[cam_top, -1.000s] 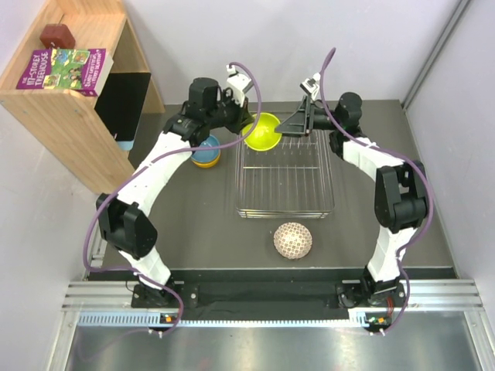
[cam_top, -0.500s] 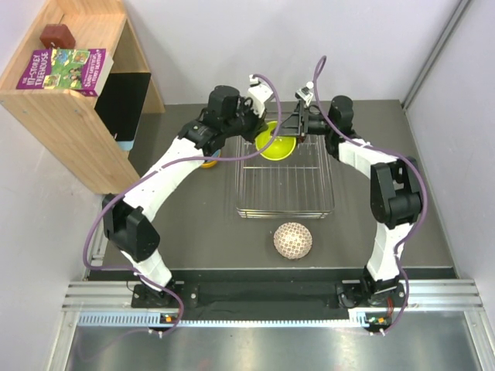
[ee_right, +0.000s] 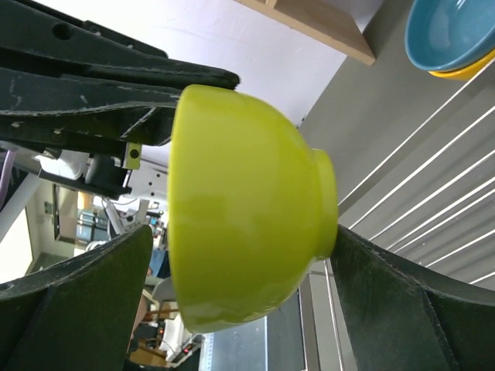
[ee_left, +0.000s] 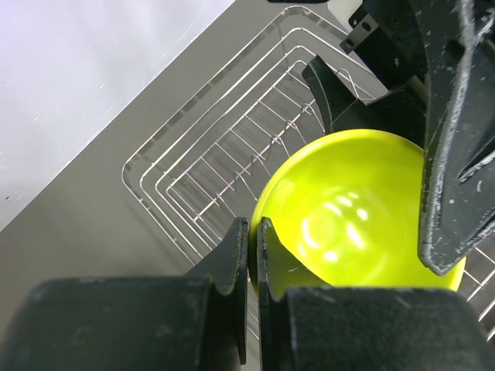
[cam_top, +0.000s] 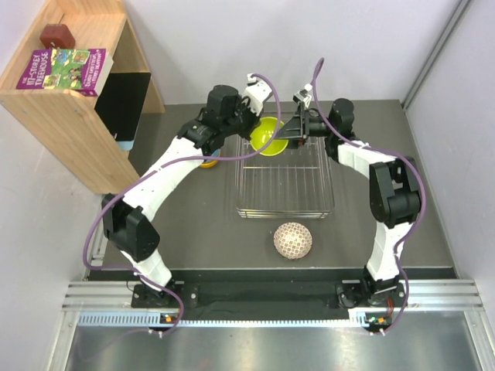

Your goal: Load the bowls into the dish rack

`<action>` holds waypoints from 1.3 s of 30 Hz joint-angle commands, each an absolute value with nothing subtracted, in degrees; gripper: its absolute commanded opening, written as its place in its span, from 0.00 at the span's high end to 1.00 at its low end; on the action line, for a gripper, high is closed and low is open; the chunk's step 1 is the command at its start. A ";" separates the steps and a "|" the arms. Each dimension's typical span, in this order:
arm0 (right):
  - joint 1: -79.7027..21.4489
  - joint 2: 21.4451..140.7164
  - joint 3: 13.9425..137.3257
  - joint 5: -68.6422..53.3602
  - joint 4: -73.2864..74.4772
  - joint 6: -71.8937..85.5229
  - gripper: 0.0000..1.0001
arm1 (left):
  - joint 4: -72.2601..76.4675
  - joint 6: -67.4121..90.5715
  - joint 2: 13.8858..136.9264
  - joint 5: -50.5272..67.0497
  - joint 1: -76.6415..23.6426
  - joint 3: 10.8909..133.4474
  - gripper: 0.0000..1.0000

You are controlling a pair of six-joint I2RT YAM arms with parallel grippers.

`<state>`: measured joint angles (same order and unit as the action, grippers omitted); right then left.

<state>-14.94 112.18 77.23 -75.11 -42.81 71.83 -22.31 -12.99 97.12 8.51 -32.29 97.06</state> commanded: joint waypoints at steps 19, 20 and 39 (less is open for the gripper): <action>-19.25 111.62 76.29 -78.84 -68.11 88.59 0.15 | -15.47 -10.90 94.31 9.14 -32.34 93.00 1.00; -19.25 111.62 76.29 -78.84 -69.86 89.12 0.13 | -15.21 -10.72 94.22 9.05 -32.26 92.55 1.00; -17.05 111.01 76.46 -77.34 -75.06 93.51 0.14 | -10.81 -8.09 89.83 5.89 -32.26 85.17 1.00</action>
